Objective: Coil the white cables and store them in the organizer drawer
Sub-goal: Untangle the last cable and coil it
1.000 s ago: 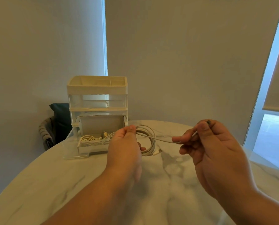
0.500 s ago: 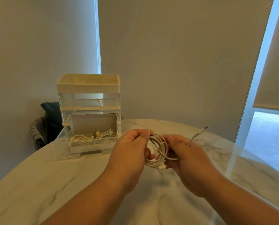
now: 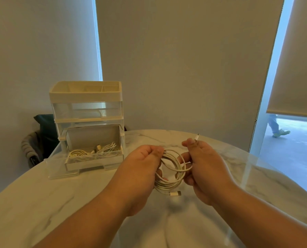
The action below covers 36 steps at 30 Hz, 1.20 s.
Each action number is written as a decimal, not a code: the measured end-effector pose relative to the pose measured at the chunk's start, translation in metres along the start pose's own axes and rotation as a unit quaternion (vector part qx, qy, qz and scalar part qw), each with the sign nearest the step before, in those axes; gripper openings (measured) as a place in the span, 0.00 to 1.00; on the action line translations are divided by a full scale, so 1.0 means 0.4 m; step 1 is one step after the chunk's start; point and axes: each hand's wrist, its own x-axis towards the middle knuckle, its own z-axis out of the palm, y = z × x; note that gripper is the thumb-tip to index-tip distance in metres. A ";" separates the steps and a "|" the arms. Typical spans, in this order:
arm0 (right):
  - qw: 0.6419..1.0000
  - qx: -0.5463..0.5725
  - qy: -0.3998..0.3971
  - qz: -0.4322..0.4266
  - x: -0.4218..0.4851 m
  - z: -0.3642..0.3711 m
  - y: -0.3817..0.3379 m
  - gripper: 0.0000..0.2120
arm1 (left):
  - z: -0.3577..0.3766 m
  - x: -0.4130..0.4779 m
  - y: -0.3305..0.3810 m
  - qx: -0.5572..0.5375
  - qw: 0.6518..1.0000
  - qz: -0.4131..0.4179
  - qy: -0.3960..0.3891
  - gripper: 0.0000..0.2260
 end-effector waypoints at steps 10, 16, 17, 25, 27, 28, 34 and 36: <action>0.990 -0.067 -0.063 -0.103 0.007 -0.016 0.021 0.31 | 0.020 -0.001 -0.003 -0.097 0.993 0.060 0.036 0.09; 0.963 -0.080 -0.243 -0.086 -0.023 -0.001 0.028 0.13 | 0.015 0.005 0.008 -0.172 0.979 0.082 0.065 0.08; 0.963 -0.086 -0.245 -0.079 -0.027 0.006 0.024 0.05 | 0.015 0.007 0.007 -0.175 0.978 0.084 0.070 0.08; 0.975 0.065 -0.212 -0.020 -0.029 0.028 0.032 0.12 | 0.031 -0.001 -0.009 -0.150 0.981 0.099 0.070 0.09; 0.978 0.096 -0.185 -0.027 -0.032 0.030 0.021 0.10 | 0.032 -0.005 -0.012 -0.117 0.985 0.108 0.069 0.09; 0.981 0.100 -0.162 -0.026 -0.035 0.032 0.014 0.10 | 0.030 -0.006 -0.012 -0.099 0.986 0.112 0.068 0.09; 0.989 0.115 -0.097 -0.015 -0.041 0.029 -0.009 0.09 | 0.004 0.003 -0.002 0.000 0.992 0.111 0.059 0.10; 0.988 0.130 -0.084 -0.002 -0.036 0.023 -0.029 0.10 | 0.003 -0.001 -0.001 0.038 0.990 0.129 0.048 0.10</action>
